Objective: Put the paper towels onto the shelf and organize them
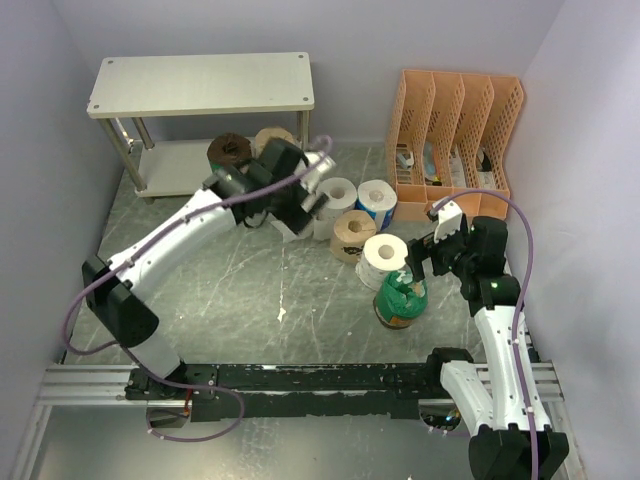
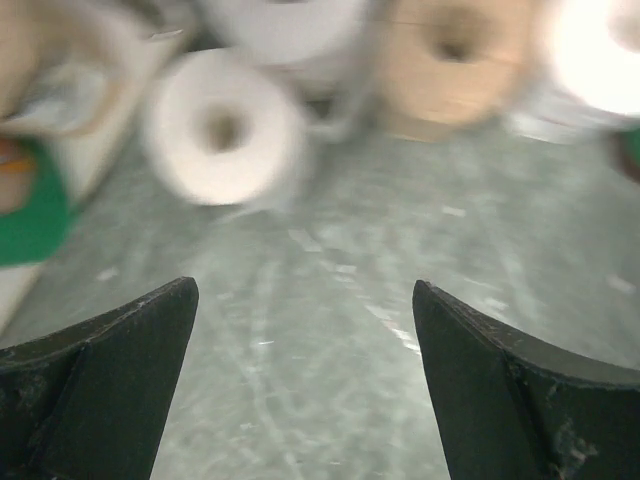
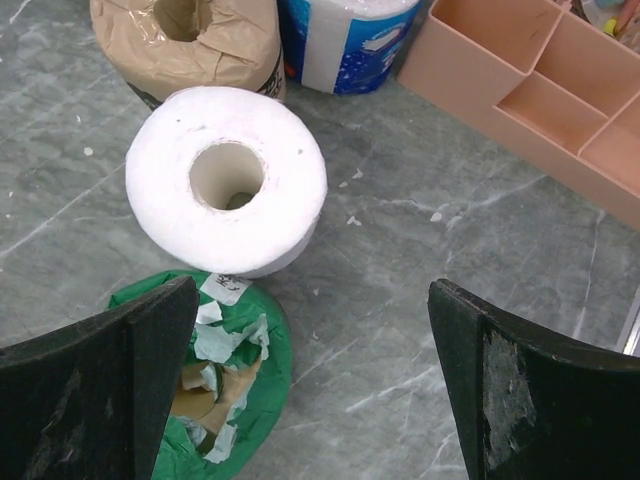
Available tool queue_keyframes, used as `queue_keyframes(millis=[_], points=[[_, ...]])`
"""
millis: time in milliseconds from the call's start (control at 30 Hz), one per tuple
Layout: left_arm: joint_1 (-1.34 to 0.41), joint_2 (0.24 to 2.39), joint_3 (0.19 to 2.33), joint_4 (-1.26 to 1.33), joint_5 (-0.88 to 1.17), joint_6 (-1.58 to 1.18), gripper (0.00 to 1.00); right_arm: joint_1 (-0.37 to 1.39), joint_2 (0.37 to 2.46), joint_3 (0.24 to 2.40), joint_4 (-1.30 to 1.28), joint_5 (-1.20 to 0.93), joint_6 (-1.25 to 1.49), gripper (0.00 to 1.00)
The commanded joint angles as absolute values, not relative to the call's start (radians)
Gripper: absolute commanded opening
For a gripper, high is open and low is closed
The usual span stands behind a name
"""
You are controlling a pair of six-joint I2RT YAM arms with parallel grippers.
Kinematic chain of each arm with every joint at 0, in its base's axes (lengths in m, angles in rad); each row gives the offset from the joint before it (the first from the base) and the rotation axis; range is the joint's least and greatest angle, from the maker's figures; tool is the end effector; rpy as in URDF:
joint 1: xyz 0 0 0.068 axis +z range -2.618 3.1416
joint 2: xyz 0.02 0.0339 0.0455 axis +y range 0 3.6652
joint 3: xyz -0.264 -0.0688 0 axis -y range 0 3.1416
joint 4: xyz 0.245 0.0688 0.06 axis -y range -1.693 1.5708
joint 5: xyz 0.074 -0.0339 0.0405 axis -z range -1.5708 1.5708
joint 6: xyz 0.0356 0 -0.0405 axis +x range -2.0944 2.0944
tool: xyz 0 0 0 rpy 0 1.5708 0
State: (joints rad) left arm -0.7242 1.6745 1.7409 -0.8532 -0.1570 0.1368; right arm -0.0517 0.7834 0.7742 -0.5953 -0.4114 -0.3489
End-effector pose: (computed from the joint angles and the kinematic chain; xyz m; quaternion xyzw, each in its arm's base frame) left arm 0.2770 -0.2376 0.3749 0.3573 0.8497 -0.0409 0.3855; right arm 0.1667 0.0056 0.2969 -0.2222 0.8433 0.0868 0.4817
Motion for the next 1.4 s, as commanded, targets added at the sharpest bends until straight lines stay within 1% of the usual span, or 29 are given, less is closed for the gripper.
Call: queue_keyframes(millis=[0, 67, 167, 267, 367, 433, 500, 567, 633, 700, 800, 900, 967, 1000, 1167, 1367], points=[[-0.954, 1.581, 1.613, -0.760, 0.220, 0.061, 1.00, -0.058, 0.770, 0.783, -0.572, -0.349, -0.325, 1.00], [-1.012, 1.559, 1.556, -0.674, 0.246, 0.054, 1.00, -0.059, 0.740, 0.775, -0.523, -0.242, -0.279, 1.00], [-1.070, 1.555, 1.490, -0.531, 0.229, 0.030, 1.00, -0.058, 0.724, 0.776, -0.467, -0.016, -0.195, 1.00], [-1.133, 1.574, 1.456, -0.407, 0.174, 0.025, 1.00, -0.060, 0.705, 0.776, -0.440, 0.105, -0.149, 1.00], [-1.158, 1.606, 1.438, -0.278, 0.194, 0.012, 1.00, -0.070, 0.695, 0.772, -0.423, 0.169, -0.124, 1.00], [-1.170, 1.631, 1.427, -0.205, 0.185, 0.012, 0.99, -0.107, 0.720, 0.774, -0.426, 0.178, -0.107, 1.00], [-1.178, 1.659, 1.421, -0.155, 0.086, 0.006, 0.98, -0.156, 0.771, 0.789, -0.451, 0.146, -0.100, 1.00], [-1.178, 1.690, 1.427, -0.124, -0.076, 0.003, 0.98, -0.221, 0.819, 0.802, -0.474, 0.098, -0.103, 1.00], [-1.178, 1.728, 1.458, -0.131, -0.203, 0.032, 0.98, -0.291, 0.844, 0.805, -0.492, 0.020, -0.123, 1.00], [-1.178, 1.775, 1.490, -0.136, -0.257, 0.098, 1.00, -0.351, 0.838, 0.798, -0.503, -0.041, -0.148, 1.00], [-1.167, 1.869, 1.575, -0.222, -0.292, 0.242, 0.96, -0.400, 0.807, 0.790, -0.507, -0.092, -0.179, 1.00], [-1.108, 1.992, 1.763, -0.443, -0.226, 0.342, 0.95, -0.405, 0.779, 0.783, -0.508, -0.128, -0.201, 1.00], [-1.053, 2.056, 1.887, -0.584, -0.151, 0.349, 0.95, -0.405, 0.769, 0.782, -0.510, -0.140, -0.209, 1.00], [-1.031, 2.069, 1.917, -0.617, -0.128, 0.350, 0.95, -0.405, 0.767, 0.782, -0.511, -0.146, -0.211, 1.00], [-0.955, 2.027, 1.908, -0.640, -0.027, 0.386, 0.95, -0.405, 0.780, 0.784, -0.519, -0.178, -0.223, 1.00], [-0.900, 2.038, 1.920, -0.721, 0.083, 0.444, 0.95, -0.405, 0.814, 0.790, -0.529, -0.204, -0.231, 1.00]])
